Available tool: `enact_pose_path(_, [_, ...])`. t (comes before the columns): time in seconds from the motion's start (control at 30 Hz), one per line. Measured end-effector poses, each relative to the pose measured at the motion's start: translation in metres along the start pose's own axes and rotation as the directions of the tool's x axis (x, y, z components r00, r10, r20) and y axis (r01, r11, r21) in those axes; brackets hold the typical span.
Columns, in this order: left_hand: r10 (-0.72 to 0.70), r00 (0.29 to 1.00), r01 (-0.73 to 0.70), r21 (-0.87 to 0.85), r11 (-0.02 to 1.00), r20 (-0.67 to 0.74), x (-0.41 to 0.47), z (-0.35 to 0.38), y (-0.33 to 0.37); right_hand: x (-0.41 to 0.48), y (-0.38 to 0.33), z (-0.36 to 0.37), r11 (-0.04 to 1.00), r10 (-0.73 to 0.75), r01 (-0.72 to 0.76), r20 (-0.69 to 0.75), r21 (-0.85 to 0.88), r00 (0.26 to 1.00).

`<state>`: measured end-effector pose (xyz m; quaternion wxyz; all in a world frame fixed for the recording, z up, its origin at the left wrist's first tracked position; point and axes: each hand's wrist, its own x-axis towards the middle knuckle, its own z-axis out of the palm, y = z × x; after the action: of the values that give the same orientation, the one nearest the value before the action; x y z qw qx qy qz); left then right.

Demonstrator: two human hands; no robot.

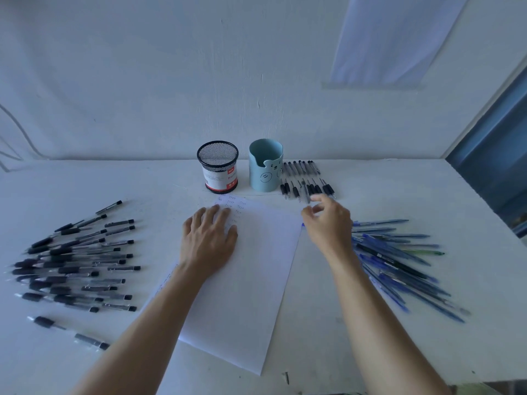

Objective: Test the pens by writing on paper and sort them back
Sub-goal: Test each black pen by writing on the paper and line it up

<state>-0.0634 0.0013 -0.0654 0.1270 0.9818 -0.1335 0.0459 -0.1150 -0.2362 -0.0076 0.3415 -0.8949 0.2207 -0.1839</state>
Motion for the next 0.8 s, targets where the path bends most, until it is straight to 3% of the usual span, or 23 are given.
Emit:
enact_pose_path(0.1, [0.0, 1.0, 0.0, 0.003, 1.0, -0.003, 0.0, 0.001, -0.001, 0.034, 0.01, -0.003, 0.999, 0.035, -0.034, -0.084, 0.01, 0.996])
enact_pose_path(0.3, [0.0, 1.0, 0.0, 0.015, 1.0, -0.01, 0.001, 0.002, -0.001, 0.096, 0.019, -0.006, 0.987, 0.161, -0.163, -0.086, -0.011, 0.983])
enact_pose_path(0.53, [-0.004, 1.0, 0.004, 0.008, 1.0, -0.025, 0.001, 0.002, -0.001, 0.14, 0.034, 0.007, 0.969, 0.24, -0.242, -0.042, -0.042, 0.97])
enact_pose_path(0.8, [-0.005, 1.0, 0.005, 0.011, 1.0, -0.027, 0.002, 0.002, 0.0, 0.144, 0.032, 0.018, 0.977, 0.211, -0.207, 0.075, -0.053, 0.975])
